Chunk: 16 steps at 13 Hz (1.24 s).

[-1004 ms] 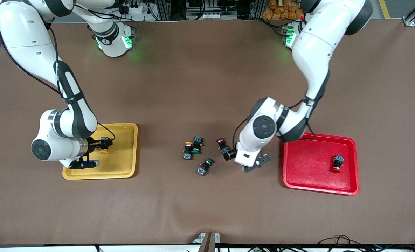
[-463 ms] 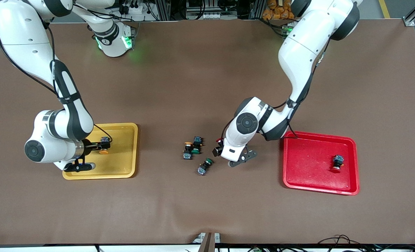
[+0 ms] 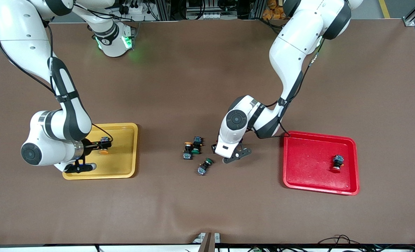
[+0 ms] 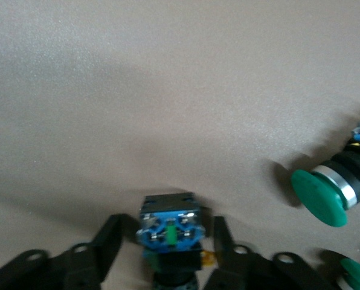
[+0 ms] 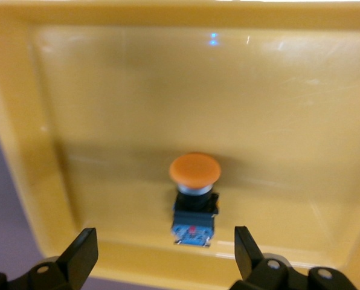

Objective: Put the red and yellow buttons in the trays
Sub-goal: 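Release the yellow button while the left gripper grasps another red button, then place the red button in the red tray while the right gripper grasps yellow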

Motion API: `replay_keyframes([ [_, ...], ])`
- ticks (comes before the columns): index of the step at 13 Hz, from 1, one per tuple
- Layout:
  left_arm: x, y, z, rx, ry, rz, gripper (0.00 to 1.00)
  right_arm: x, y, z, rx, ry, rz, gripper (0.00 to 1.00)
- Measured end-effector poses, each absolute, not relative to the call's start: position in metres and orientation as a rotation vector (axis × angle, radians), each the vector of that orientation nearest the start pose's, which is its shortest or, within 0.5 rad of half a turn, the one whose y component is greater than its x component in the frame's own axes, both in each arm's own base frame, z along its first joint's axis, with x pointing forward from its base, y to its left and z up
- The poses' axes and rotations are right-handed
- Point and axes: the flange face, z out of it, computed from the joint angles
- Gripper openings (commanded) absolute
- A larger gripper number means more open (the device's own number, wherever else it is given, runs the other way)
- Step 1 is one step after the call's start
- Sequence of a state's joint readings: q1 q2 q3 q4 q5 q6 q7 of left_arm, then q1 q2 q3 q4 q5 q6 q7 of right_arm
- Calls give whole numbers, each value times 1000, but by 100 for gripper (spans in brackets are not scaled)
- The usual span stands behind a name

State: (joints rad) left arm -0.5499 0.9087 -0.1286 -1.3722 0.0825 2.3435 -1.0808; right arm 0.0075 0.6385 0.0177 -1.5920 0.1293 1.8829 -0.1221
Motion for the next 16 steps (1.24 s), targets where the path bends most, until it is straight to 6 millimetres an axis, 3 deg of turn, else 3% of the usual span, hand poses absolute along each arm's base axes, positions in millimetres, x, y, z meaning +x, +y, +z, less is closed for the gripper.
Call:
replay_keyframes([
  [3, 593, -445, 178, -3155, -645, -32, 0, 662, 32, 261, -2945, -96, 543, 100],
  [7, 611, -423, 183, -3107, -682, -56, 0, 665, 63, 293, -2918, 4, 612, 100],
  [11, 631, -391, 203, -3052, -674, -61, 0, 663, 148, 317, -2886, 155, 606, 100],
  [13, 637, -378, 212, -3038, -637, -49, 0, 657, 199, 321, -2879, 226, 569, 100],
  [16, 652, -344, 224, -3020, -577, -11, 0, 656, 248, 318, -2866, 335, 464, 100],
])
